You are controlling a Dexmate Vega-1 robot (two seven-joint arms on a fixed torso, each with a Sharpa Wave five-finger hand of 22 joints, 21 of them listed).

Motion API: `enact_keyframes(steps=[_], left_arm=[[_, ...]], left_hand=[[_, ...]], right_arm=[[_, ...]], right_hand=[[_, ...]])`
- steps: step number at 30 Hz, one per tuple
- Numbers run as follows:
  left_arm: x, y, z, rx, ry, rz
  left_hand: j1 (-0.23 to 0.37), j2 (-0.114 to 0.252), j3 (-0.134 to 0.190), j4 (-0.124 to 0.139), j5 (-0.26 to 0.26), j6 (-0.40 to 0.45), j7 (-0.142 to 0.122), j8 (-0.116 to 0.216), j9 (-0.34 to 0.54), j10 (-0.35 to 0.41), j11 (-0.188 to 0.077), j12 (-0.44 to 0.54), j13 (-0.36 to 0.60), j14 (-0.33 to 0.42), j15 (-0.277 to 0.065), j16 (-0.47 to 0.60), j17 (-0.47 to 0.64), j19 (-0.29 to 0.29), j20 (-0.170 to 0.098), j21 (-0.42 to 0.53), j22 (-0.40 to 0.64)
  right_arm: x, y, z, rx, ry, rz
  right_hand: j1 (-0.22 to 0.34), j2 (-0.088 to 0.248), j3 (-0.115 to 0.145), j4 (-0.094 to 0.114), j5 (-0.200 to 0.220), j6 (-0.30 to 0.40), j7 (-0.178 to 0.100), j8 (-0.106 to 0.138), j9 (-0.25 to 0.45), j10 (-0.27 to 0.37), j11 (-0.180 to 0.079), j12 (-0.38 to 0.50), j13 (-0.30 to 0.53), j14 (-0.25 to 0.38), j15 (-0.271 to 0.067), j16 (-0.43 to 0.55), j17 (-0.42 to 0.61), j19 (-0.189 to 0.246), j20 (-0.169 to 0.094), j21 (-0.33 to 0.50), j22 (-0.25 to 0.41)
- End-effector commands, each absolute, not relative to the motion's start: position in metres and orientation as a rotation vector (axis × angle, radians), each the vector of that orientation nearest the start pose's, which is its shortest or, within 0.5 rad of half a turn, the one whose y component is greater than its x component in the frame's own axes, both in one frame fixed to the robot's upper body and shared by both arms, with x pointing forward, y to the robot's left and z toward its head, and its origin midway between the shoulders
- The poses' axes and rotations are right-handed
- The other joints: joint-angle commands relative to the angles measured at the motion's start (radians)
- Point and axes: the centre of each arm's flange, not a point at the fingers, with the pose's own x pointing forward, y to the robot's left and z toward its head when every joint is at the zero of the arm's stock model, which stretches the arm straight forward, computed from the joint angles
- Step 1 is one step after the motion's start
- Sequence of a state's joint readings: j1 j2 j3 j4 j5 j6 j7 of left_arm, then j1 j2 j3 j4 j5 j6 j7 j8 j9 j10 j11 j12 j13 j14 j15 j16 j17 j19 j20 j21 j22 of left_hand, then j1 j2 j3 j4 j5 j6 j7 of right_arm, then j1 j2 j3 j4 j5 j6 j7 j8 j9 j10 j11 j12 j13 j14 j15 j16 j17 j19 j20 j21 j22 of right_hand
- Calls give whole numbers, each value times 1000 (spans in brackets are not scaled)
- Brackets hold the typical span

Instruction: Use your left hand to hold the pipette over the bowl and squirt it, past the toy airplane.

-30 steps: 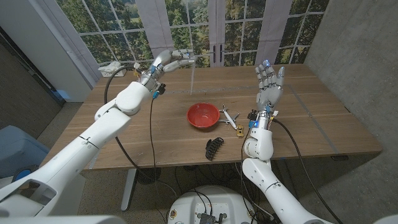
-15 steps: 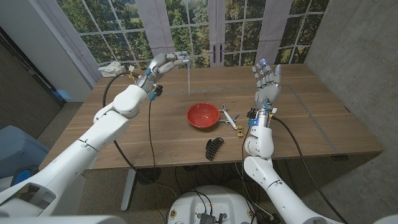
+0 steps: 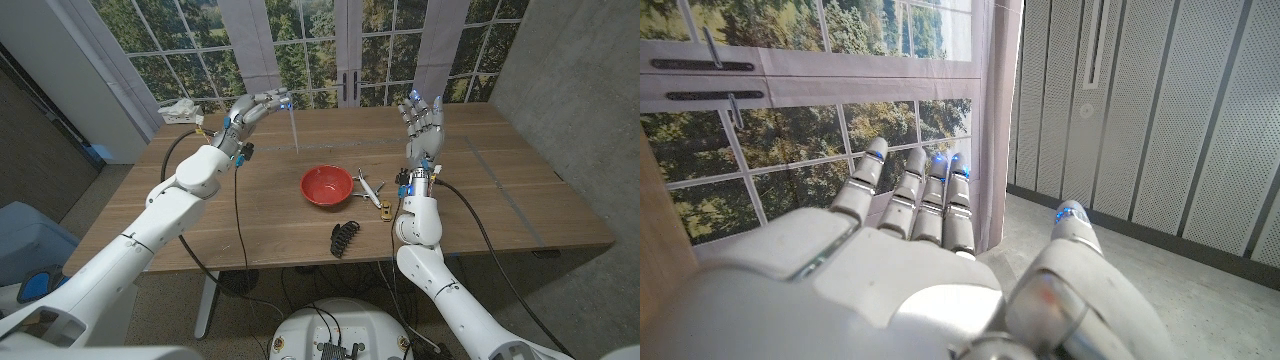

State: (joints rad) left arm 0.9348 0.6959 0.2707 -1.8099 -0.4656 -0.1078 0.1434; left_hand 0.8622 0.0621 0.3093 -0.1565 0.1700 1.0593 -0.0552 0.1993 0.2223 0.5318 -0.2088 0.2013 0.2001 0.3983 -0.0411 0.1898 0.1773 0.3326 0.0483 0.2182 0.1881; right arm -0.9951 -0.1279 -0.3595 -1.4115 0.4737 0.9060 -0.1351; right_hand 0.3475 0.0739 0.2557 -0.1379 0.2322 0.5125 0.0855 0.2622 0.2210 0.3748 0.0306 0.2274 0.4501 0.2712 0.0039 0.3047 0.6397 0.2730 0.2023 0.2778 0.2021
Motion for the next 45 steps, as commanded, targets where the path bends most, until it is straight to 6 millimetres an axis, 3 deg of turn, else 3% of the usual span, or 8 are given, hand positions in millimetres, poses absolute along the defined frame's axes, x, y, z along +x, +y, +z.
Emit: enact_keyframes(steps=[1, 22, 45], left_arm=[[565, 291, 64, 152, -742, -136], [586, 314, 49, 95, -667, -69], [601, 352, 23, 72, -571, 73]], left_hand=[[-3, 8, 3, -2, 3, 3, 6, 4, 1, 0, 5, 4, -1, -3, -117, -1, -1, 2, 8, 0, 3], [-7, 11, 2, -2, 2, -2, 12, 2, 0, -1, 8, 5, -1, -6, -112, -2, -1, -1, 8, 0, 4], [-7, 13, 3, -5, 2, -12, 16, 0, -2, 0, 12, 6, -1, -7, -108, -2, -2, -3, 8, 0, 4]], right_arm=[[559, -177, -1, 338, -1089, 156], [581, -176, 11, 201, -955, 172], [601, -167, 16, 137, -873, 167]], right_hand=[[-5, -2, 2, -8, 0, 0, -4, 0, 4, -3, 2, -1, -1, 0, 3, -2, 0, 0, -3, -1, 3], [-5, 1, 6, -10, 1, -3, 2, -5, 5, -4, 11, -2, -1, -3, 15, -5, 0, -7, -7, -4, 3], [-3, 6, 13, -12, 3, -10, 11, -10, 8, -10, 19, -3, -1, -8, 23, -8, 1, -18, -4, -8, 4]])
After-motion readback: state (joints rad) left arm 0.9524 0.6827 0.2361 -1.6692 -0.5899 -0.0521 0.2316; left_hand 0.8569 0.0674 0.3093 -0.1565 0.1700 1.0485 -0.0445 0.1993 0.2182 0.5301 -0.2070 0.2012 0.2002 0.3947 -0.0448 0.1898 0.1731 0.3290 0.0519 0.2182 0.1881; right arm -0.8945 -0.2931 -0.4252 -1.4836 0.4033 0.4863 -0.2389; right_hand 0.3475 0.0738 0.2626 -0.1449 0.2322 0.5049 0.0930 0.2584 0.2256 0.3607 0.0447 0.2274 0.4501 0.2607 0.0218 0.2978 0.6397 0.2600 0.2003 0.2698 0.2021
